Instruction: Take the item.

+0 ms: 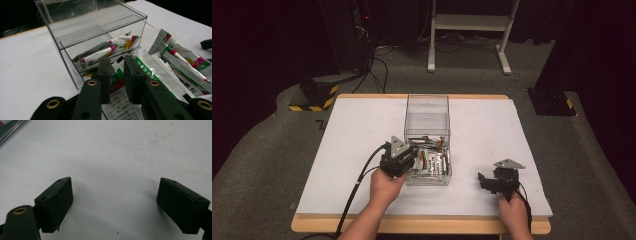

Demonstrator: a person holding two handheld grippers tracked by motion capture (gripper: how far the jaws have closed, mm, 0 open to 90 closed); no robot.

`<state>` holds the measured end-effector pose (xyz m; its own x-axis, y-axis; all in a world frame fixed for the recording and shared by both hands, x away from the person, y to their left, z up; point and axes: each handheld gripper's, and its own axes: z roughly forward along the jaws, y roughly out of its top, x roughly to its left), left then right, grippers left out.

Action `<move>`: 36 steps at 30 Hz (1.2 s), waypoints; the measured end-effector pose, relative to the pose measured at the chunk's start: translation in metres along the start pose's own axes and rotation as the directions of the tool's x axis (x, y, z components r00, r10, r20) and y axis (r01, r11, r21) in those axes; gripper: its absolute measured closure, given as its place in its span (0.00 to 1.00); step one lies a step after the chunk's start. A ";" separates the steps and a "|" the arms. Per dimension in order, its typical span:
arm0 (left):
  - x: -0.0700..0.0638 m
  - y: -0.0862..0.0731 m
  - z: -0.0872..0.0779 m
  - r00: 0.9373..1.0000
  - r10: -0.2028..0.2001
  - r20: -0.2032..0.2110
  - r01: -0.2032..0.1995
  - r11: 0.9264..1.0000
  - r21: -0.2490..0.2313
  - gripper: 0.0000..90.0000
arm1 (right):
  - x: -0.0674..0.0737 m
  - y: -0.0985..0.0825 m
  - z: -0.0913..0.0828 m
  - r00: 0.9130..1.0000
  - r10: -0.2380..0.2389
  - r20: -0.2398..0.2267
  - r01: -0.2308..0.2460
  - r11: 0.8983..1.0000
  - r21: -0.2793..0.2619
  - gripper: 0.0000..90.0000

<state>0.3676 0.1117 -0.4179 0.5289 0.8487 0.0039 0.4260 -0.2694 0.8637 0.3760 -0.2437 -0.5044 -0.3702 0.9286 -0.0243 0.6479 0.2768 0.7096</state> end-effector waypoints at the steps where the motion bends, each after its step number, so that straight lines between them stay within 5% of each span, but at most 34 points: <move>1: 0.000 0.000 0.000 1.000 0.000 -0.001 0.000 1.000 -0.004 0.89 | 0.000 0.000 0.000 1.000 0.000 0.000 0.000 1.000 0.000 0.15; 9: 0.002 -0.005 -0.004 1.000 -0.008 -0.004 0.008 0.999 -0.036 1.00 | 0.000 0.000 0.000 1.000 0.000 0.000 0.000 1.000 0.000 0.15; 24: 0.006 -0.010 -0.015 0.999 -0.037 0.010 0.038 0.995 -0.092 1.00 | 0.000 0.000 0.000 1.000 0.002 0.001 -0.002 1.000 0.001 0.15; 36: 0.007 -0.005 -0.027 0.998 -0.055 0.029 0.059 0.985 -0.164 1.00 | 0.000 0.000 0.000 1.000 0.002 0.002 -0.002 1.000 0.001 0.15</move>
<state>0.3490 0.1310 -0.4079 0.5258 0.8487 -0.0578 0.3298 -0.1408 0.9335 0.3756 -0.2434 -0.5043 -0.3677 0.9296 -0.0244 0.6492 0.2753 0.7091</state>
